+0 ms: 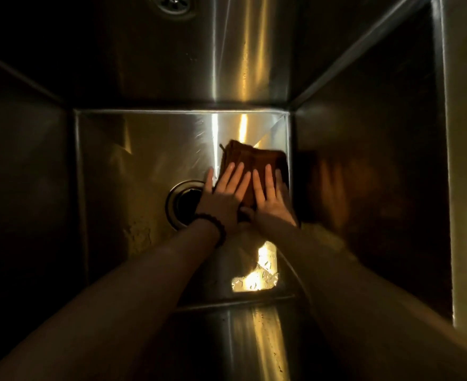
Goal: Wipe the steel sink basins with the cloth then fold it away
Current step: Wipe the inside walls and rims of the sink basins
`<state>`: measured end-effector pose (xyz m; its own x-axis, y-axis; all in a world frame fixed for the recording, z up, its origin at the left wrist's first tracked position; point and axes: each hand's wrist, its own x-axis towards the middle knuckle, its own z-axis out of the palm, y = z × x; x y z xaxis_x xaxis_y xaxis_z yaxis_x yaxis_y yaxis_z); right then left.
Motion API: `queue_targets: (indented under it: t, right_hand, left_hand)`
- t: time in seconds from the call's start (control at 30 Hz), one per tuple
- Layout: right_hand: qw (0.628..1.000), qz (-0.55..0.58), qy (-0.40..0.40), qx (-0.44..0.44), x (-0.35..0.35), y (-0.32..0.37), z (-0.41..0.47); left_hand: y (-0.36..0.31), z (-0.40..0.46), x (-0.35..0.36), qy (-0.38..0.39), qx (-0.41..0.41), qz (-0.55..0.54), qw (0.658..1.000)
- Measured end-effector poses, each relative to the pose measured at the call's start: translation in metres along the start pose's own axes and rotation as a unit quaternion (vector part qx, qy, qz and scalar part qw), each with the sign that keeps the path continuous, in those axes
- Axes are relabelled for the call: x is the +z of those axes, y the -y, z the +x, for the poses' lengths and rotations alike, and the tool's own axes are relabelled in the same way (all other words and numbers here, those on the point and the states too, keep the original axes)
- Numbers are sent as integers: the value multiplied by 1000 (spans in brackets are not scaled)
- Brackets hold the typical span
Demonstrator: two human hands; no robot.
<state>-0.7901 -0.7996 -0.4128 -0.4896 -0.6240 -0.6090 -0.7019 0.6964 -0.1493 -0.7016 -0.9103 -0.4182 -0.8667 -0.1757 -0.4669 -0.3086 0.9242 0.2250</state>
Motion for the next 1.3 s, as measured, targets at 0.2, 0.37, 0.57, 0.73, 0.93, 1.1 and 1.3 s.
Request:
queue_targets:
  t: [0.2,0.37,0.57,0.73,0.93,1.1,1.3]
  right_hand:
    - [999,-30,-28,-19,-57,3,80]
    - [999,-24,-39,-25,-33,10,39]
    - [999,-28,15,-20,18,15,-32]
    - [997,-63,-15,-33,17,10,-14]
    - [989,-78,-50,-112,-12,45,47]
    - [971,-107,-74,-202,-26,88,81]
    - [931,-178,-70,-310,-33,131,102]
  left_hand:
    - [39,66,-27,-55,-71,26,996]
    - [24,34,-9,-68,-59,-24,996]
    - [-8,-31,30,-21,-46,-40,998]
    - [9,-28,30,-61,-49,-41,996]
    - [57,-13,11,-97,-130,-34,986]
    - [95,-20,5,-95,-216,-58,970]
    - [110,-49,14,-126,-322,-111,932]
